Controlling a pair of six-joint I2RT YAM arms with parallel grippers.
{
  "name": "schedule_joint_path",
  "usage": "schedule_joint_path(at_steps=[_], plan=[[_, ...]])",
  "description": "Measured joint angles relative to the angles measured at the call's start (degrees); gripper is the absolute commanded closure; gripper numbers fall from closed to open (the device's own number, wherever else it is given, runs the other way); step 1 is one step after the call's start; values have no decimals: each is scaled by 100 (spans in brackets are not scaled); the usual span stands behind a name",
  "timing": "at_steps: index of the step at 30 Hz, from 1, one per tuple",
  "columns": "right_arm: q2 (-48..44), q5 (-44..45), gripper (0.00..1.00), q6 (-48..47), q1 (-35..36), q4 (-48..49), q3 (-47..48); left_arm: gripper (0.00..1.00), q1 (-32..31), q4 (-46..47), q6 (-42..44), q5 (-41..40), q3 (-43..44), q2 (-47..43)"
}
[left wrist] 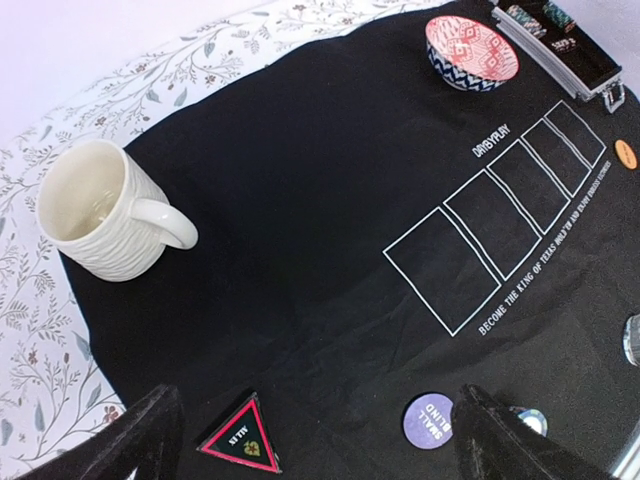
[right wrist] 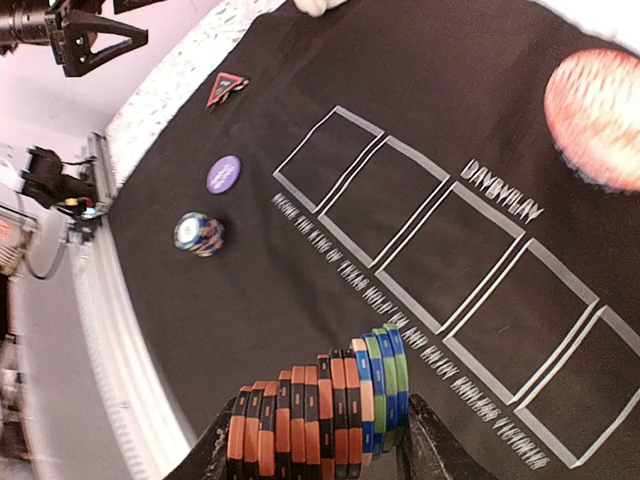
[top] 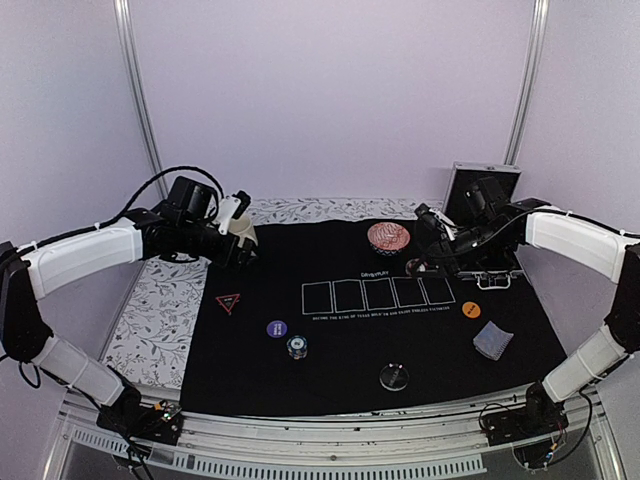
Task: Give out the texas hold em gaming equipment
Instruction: Pass from the right arm to the left
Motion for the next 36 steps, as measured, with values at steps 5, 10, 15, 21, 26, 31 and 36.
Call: schedule_joint_path(at_steps=[5, 10, 15, 21, 26, 31, 36], plan=[[66, -496, 98, 741, 0, -243, -407, 6, -39, 9, 0, 2, 0, 0], [273, -695, 98, 1108, 0, -275, -850, 7, -177, 11, 4, 31, 0, 0], [439, -815, 98, 1283, 0, -190, -1084, 8, -522, 17, 28, 63, 0, 9], [870, -1008, 98, 1460, 0, 157, -1217, 7, -1294, 431, 118, 247, 2, 238], [1250, -1110, 98, 1506, 0, 472, -1217, 4, -2308, 1611, 560, 426, 31, 944], [1515, -1189, 98, 1508, 0, 699, -1228, 8, -2743, 2518, 1054, 592, 326, 1937], [1574, -1200, 98, 1486, -13, 881, -1322, 9, -2787, 2983, 1298, 787, 573, 2522]])
